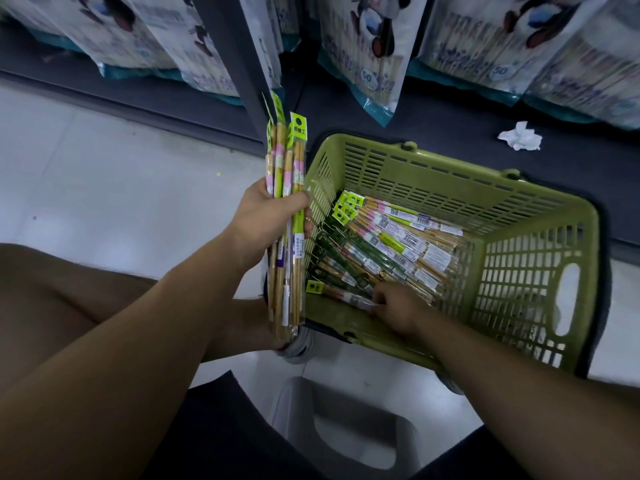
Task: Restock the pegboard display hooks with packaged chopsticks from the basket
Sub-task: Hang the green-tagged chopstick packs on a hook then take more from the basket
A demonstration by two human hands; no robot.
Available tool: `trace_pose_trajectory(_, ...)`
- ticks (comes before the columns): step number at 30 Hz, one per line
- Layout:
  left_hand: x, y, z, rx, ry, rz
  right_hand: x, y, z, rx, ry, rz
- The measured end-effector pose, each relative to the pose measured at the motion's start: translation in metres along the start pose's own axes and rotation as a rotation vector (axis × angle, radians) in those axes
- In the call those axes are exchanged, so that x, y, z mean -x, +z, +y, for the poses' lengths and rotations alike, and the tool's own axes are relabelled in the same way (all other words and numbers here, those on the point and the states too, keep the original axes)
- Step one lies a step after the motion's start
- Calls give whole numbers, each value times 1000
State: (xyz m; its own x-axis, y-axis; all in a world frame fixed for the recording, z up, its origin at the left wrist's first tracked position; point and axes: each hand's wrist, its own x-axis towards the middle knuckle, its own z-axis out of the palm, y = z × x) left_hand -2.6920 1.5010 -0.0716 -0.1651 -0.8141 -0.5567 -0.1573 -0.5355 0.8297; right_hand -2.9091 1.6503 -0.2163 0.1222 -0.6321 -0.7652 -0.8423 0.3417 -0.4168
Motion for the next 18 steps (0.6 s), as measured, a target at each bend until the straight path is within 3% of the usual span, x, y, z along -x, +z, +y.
trace_pose_trajectory(4, -1, -1, -1, 10, -5, -1, -1, 3, -4, 67, 33, -8)
trace_pose_trajectory(7, -2, -1, -2, 6, -6, -2, 2, 1, -2, -38, 47, 7)
trace_pose_trajectory(10, -3, -2, -2, 9, -7, 0, 8, -10, -3, -206, 9, 193)
trace_pose_trajectory(14, -3, -2, -3, 4, 0, 3, -3, -43, -3, -213, -8, 498)
trace_pose_trajectory(18, -3, -2, -6, 3, 8, 8, -27, -71, 10, -77, 37, 548)
